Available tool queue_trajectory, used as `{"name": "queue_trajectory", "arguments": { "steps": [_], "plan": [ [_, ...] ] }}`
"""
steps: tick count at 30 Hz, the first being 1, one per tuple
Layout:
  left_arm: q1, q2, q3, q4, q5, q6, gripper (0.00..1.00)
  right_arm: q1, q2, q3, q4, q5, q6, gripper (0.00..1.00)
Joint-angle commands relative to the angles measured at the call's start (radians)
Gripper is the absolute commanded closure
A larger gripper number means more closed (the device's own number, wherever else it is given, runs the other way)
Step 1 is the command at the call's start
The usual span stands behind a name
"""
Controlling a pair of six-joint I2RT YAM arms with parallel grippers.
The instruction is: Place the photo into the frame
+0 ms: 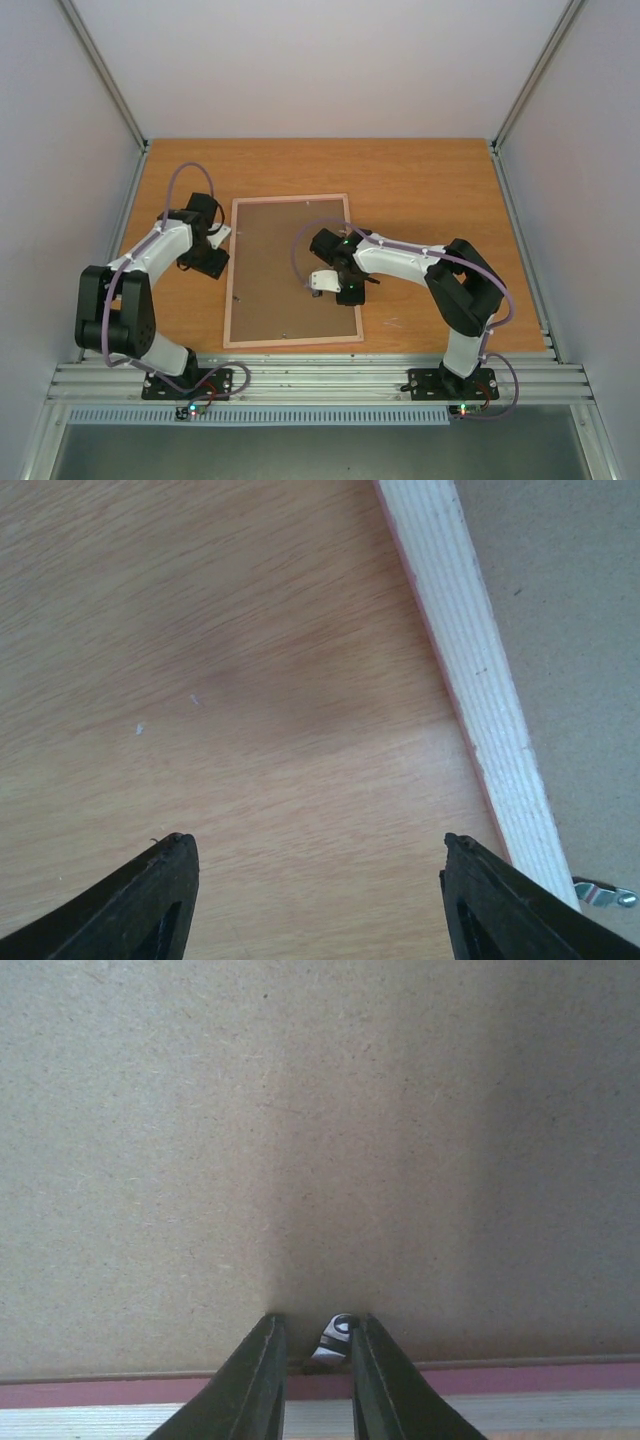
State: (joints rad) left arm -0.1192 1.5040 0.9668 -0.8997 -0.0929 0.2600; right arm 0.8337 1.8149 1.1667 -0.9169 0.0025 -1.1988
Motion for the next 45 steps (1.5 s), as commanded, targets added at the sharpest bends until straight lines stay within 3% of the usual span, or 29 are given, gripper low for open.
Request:
{"name": "queue_trajectory", "arguments": {
  "steps": [1, 12, 17, 21, 37, 45],
  "plan": [
    [0.004, 0.029, 0.032, 0.026, 0.016, 0.017, 0.33, 0.015, 0.040, 0.013, -0.065, 0.053, -0.044, 0.81],
    [0.004, 0.094, 0.065, 0.034, 0.020, 0.040, 0.36, 0.015, 0.085, 0.030, -0.069, 0.064, -0.068, 0.88],
    [0.004, 0.046, 0.072, 0.041, 0.207, 0.026, 0.31, 0.015, 0.092, 0.027, -0.066, 0.063, -0.067, 0.90],
    [0.004, 0.055, 0.081, 0.033, 0.273, 0.002, 0.30, 0.015, 0.089, 0.020, -0.062, 0.064, -0.081, 0.90],
    [-0.001, 0.251, 0.116, 0.077, 0.152, 0.041, 0.36, 0.017, 0.108, 0.025, -0.083, 0.071, -0.168, 0.91],
    [-0.004, 0.272, 0.126, 0.091, 0.135, 0.066, 0.38, 0.016, 0.120, 0.044, -0.063, 0.132, -0.206, 0.89]
  ]
}}
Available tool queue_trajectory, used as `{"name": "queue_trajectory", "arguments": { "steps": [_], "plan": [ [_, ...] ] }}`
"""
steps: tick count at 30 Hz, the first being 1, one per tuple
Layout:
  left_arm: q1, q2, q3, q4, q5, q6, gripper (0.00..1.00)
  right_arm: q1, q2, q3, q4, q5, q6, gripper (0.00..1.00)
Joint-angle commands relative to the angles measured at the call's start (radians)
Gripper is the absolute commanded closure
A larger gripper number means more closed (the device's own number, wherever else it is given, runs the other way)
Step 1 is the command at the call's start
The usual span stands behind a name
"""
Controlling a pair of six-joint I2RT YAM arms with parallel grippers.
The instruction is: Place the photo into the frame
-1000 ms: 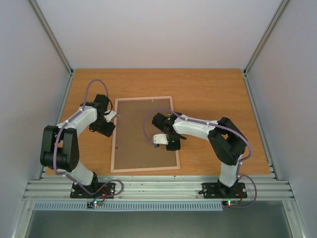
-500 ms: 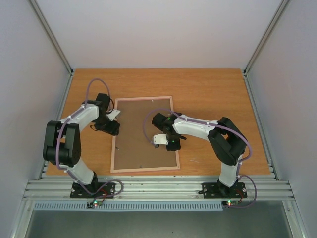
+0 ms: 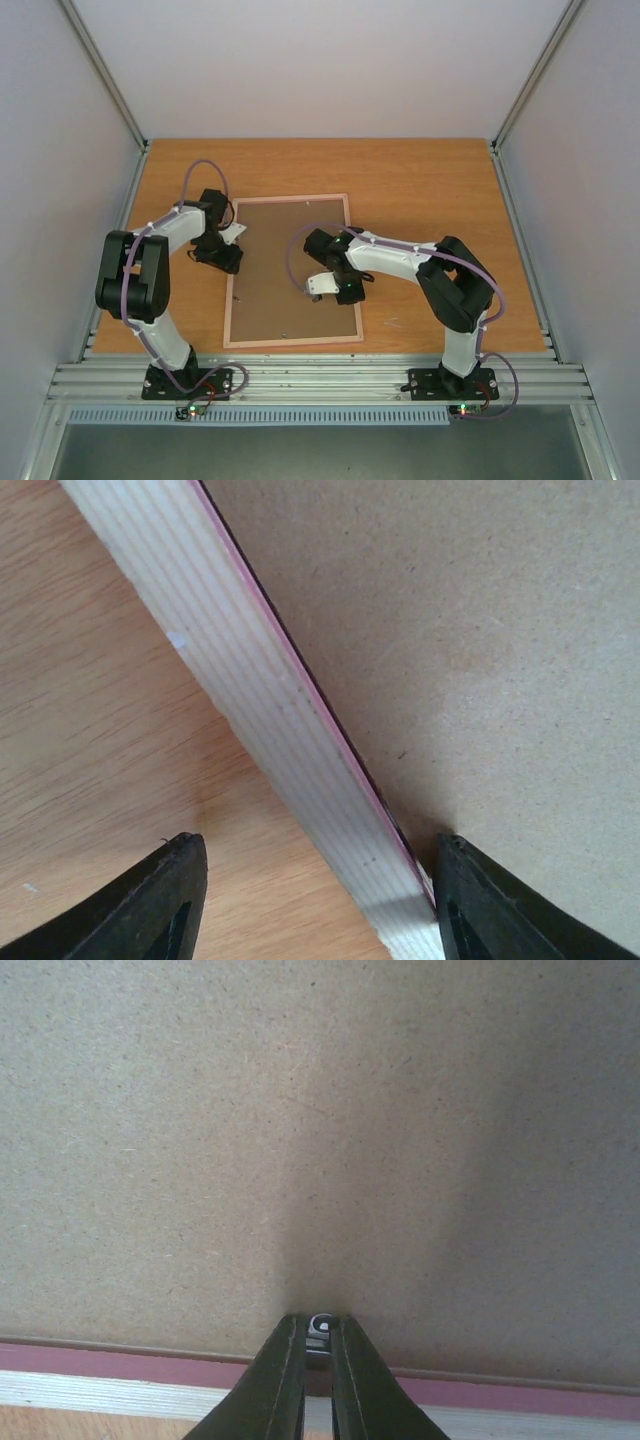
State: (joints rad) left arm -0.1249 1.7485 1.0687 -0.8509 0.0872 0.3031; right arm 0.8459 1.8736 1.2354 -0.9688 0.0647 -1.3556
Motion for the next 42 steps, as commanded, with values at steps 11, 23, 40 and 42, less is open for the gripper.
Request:
{"name": "queue_trajectory", "arguments": {
  "steps": [11, 23, 40, 42],
  "plan": [
    [-0.011, 0.060, 0.088, 0.032, 0.035, -0.019, 0.39, -0.026, 0.014, 0.142, -0.108, -0.011, 0.169, 0.69],
    [-0.025, 0.090, 0.293, 0.077, 0.154, -0.040, 0.29, -0.382, -0.114, 0.361, -0.201, -0.392, 0.437, 0.41],
    [-0.637, -0.466, -0.186, 0.030, 0.197, 0.457, 0.17, -0.863, -0.320, 0.165, -0.001, -0.785, 0.864, 0.07],
    [-0.706, -0.439, -0.200, 0.067, 0.187, 0.433, 0.20, -0.885, -0.317, 0.120, 0.013, -0.809, 0.903, 0.07]
  ]
}}
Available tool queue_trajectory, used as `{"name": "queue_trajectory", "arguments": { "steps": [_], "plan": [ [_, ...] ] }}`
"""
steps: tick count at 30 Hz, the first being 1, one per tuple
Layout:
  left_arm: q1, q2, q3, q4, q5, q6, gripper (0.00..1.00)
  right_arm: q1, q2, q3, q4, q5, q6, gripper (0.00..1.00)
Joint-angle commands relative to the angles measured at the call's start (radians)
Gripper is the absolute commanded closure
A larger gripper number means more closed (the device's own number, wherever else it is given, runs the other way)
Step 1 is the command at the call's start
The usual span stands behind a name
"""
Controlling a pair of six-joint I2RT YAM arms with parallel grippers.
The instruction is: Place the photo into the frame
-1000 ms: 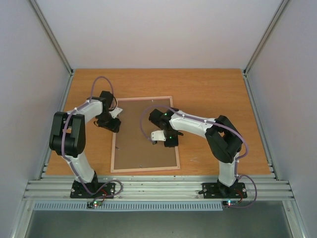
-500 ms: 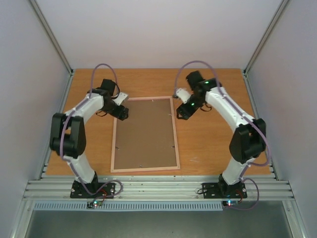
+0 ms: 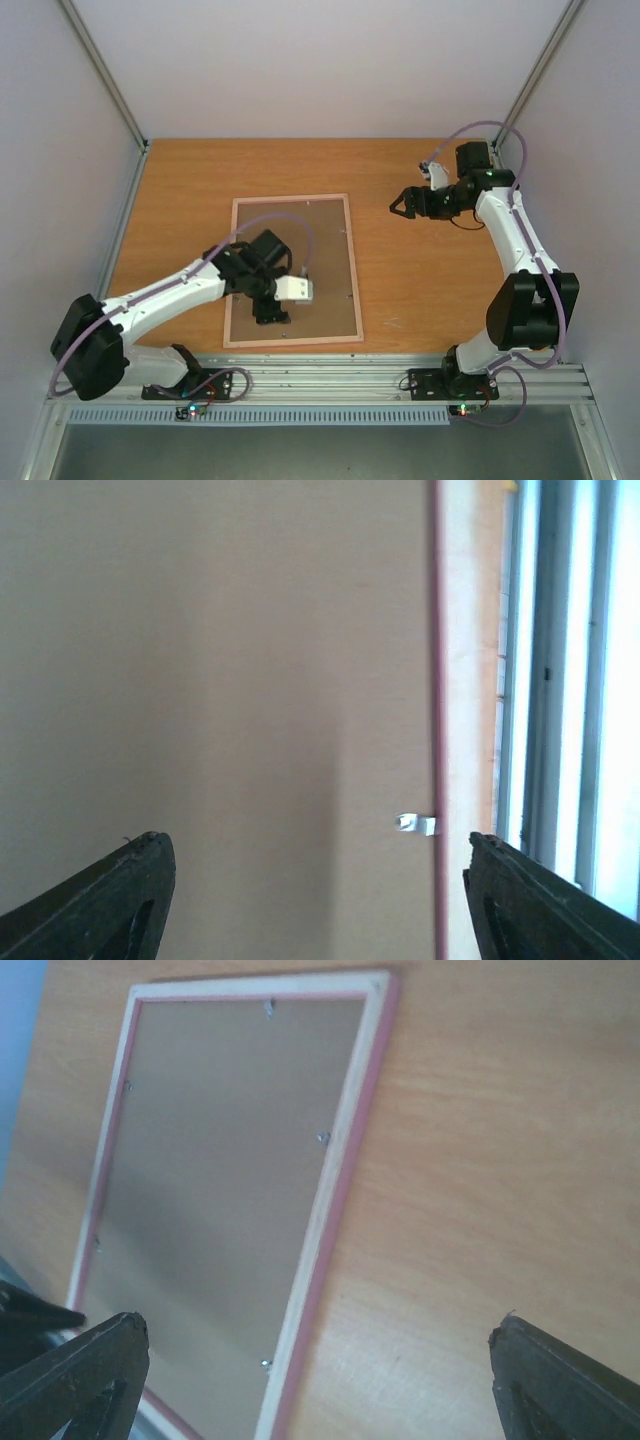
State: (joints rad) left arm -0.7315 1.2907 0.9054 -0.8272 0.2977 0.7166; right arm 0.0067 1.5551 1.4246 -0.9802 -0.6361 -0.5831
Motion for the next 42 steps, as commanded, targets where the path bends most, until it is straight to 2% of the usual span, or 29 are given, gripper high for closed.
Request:
{"name": "queue_trajectory", "arguments": {
  "steps": [1, 7, 16, 19, 26, 32, 39, 42],
  "plan": [
    [-0.131, 0.039, -0.039, 0.058, -0.034, 0.005, 0.22, -0.052, 0.003, -0.093, 0.034, -0.118, 0.148, 0.07],
    [-0.284, 0.170, -0.023, 0.155, -0.109, -0.079, 0.29, -0.057, 0.018, -0.211, 0.098, -0.166, 0.222, 0.10],
    [-0.418, 0.273, -0.048, 0.249, -0.154, -0.152, 0.37, -0.057, 0.022, -0.302, 0.166, -0.208, 0.286, 0.12],
    [-0.451, 0.326, -0.043, 0.270, -0.196, -0.177, 0.43, -0.058, 0.033, -0.290, 0.149, -0.235, 0.286, 0.12],
    [-0.453, 0.367, -0.044, 0.351, -0.340, -0.170, 0.66, -0.060, 0.042, -0.311, 0.155, -0.291, 0.312, 0.13],
    [-0.452, 0.355, 0.035, 0.317, -0.411, -0.161, 0.99, -0.060, 0.053, -0.365, 0.211, -0.355, 0.378, 0.15],
    [-0.443, 0.250, 0.096, 0.261, -0.358, -0.155, 0.99, -0.047, 0.158, -0.445, 0.354, -0.529, 0.517, 0.13],
    [-0.441, 0.208, 0.079, 0.269, -0.340, -0.136, 0.99, -0.026, 0.190, -0.439, 0.363, -0.506, 0.533, 0.13]
  ]
}}
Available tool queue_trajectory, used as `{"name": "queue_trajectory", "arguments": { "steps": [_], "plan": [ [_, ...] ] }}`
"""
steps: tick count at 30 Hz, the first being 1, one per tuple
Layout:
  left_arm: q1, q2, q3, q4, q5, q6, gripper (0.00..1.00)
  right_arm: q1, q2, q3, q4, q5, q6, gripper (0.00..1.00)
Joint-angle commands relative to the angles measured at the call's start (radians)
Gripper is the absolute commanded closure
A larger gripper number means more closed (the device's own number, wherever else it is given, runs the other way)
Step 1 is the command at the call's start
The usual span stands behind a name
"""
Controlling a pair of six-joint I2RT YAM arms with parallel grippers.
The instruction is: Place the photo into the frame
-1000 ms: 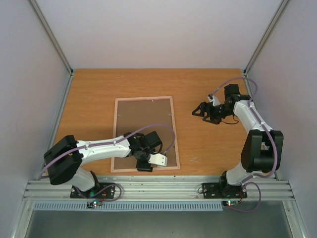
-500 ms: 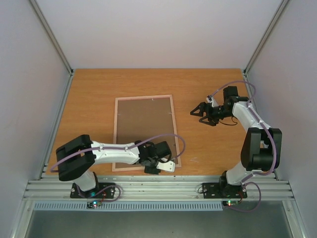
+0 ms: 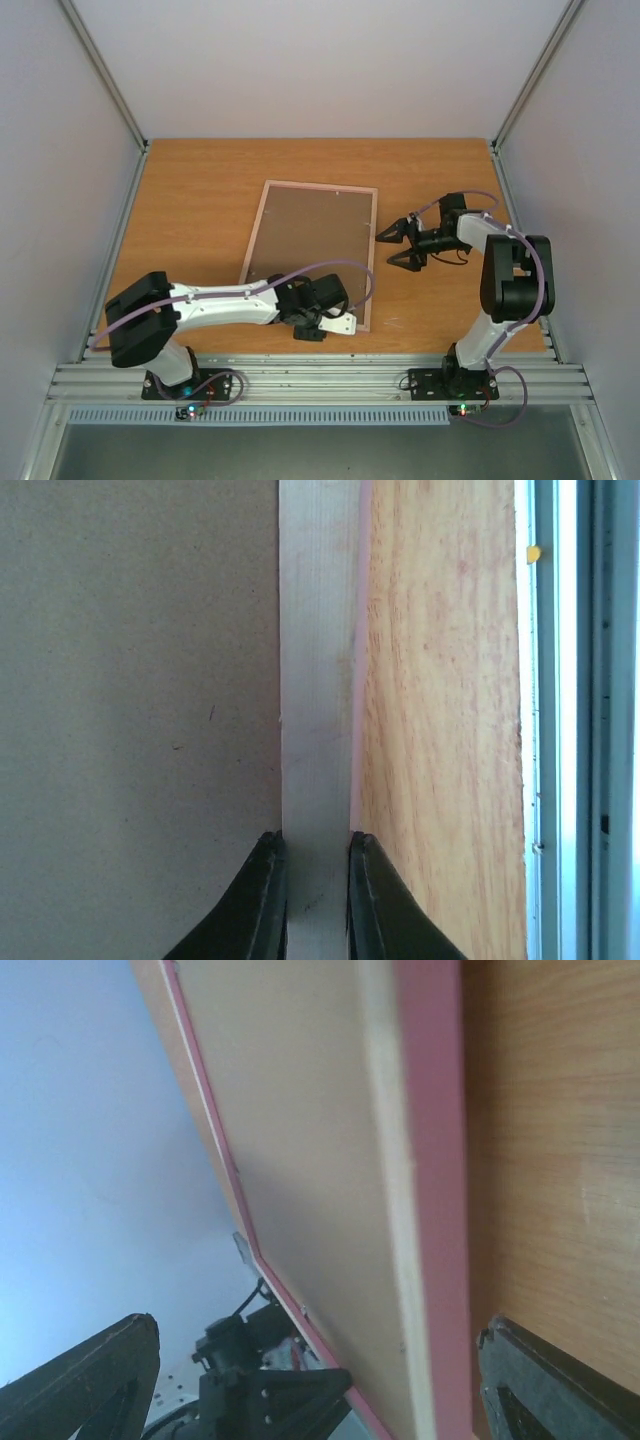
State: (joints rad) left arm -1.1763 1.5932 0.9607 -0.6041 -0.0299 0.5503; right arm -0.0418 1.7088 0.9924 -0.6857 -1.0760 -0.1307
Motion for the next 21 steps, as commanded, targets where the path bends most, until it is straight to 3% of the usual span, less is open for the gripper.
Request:
{"name": "queue_trajectory", "arguments": {
  "steps": [1, 6, 10, 17, 21],
  "plan": [
    [0.004, -0.099, 0.023, 0.045, -0.013, 0.032, 0.99, 0.022, 0.044, -0.008, 0.065, -0.052, 0.085, 0.13],
    [0.029, -0.106, 0.025, 0.055, 0.011, 0.029, 1.00, 0.020, 0.062, -0.035, 0.072, -0.034, 0.092, 0.15],
    [0.058, -0.126, 0.039, 0.091, 0.053, 0.035, 0.99, 0.023, 0.112, -0.066, 0.215, -0.112, 0.231, 0.19],
    [0.068, -0.160, 0.051, 0.119, 0.118, 0.049, 1.00, 0.041, 0.172, -0.073, 0.420, -0.205, 0.447, 0.36],
    [0.067, -0.158, 0.057, 0.128, 0.136, 0.047, 0.99, 0.066, 0.183, -0.069, 0.466, -0.218, 0.497, 0.37]
  ]
}}
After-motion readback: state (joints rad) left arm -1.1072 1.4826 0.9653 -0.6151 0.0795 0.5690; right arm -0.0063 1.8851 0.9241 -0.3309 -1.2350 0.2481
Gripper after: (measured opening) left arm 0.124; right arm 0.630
